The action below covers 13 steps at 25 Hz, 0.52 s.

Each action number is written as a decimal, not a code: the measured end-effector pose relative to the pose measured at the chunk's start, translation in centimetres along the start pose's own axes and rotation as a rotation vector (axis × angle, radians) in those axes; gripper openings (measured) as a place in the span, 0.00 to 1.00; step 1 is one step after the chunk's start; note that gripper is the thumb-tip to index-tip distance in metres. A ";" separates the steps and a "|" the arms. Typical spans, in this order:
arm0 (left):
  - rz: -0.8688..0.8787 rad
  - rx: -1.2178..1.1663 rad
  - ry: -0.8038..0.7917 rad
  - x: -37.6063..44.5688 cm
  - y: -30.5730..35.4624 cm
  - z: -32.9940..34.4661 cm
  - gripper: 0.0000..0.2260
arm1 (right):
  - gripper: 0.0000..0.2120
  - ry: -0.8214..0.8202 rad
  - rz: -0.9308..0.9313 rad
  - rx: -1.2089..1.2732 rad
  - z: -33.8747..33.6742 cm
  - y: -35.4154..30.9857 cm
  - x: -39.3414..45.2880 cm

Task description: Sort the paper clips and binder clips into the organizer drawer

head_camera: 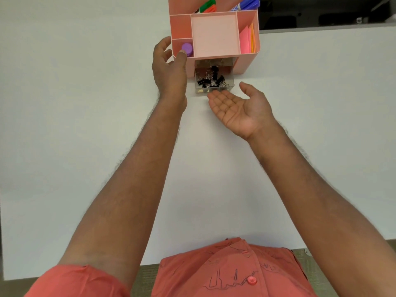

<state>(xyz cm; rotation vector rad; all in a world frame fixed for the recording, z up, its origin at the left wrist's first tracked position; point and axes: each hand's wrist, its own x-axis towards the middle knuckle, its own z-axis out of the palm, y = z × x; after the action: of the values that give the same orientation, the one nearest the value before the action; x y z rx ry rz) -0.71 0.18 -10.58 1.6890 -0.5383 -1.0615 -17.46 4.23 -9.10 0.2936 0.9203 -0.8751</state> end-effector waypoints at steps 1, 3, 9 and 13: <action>-0.009 -0.015 0.000 0.2 -0.1 0.0 0.19 | 0.26 -0.002 -0.001 -0.002 0.4 -0.4 0.1; -0.011 -0.013 -0.001 0.3 -0.1 0.1 0.19 | 0.27 -0.008 -0.008 -0.019 1.3 -1.0 0.4; 0.024 0.002 0.002 0.6 -0.7 0.2 0.20 | 0.28 -0.018 -0.048 -0.055 3.7 -2.0 1.0; 0.021 0.006 -0.002 0.6 -0.6 0.1 0.20 | 0.28 -0.018 -0.065 -0.083 4.0 -1.9 1.1</action>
<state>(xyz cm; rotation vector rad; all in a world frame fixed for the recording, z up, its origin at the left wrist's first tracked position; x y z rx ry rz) -0.57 -0.10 -11.38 1.6839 -0.5599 -1.0479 -16.33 0.14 -7.35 0.1851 0.9514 -0.8951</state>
